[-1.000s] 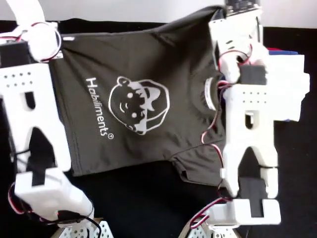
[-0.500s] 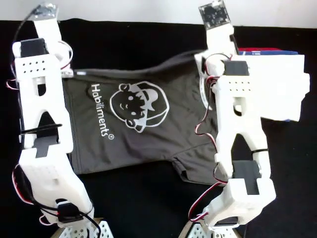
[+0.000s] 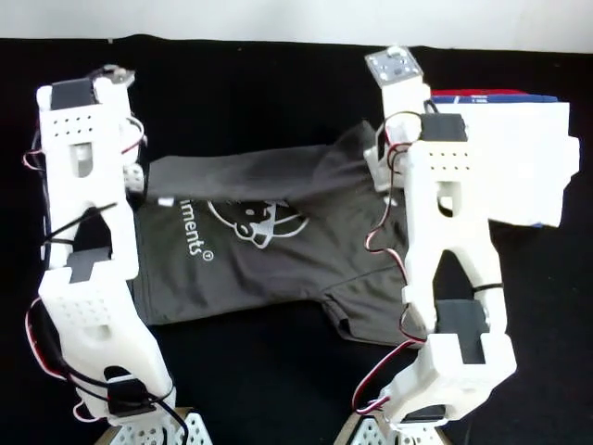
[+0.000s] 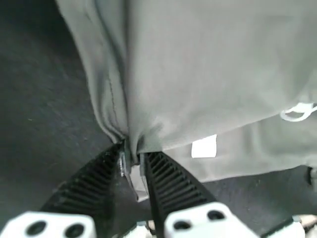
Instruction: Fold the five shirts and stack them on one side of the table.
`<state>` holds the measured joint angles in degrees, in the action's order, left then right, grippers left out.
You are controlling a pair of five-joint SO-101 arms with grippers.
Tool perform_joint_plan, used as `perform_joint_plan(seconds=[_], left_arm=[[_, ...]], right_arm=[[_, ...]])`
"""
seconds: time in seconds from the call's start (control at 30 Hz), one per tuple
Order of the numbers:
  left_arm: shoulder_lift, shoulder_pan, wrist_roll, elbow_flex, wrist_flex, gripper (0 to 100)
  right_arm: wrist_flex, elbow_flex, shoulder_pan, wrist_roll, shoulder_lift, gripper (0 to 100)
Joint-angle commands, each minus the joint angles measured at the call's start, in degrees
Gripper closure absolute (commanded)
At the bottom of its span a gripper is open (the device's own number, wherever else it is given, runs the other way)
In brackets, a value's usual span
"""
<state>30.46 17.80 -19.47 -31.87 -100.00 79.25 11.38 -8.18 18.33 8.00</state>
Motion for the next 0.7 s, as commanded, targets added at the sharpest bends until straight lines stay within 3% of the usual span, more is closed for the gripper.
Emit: perform_joint_plan(seconds=[0.0, 0.37, 0.67], left_arm=[[-6.20, -0.13, -0.70, 6.81, -0.97, 99], [-26.24, -0.40, -0.88, 35.74, 6.24, 99], [-30.99, -0.40, -0.88, 48.31, 10.64, 99]], right_arm=[[4.09, 2.95, 1.10, 0.35, -0.57, 99.3], [16.92, 0.84, 2.51, 0.35, -5.76, 99.3], [12.97, -22.46, 2.95, 2.29, -25.98, 99.3]])
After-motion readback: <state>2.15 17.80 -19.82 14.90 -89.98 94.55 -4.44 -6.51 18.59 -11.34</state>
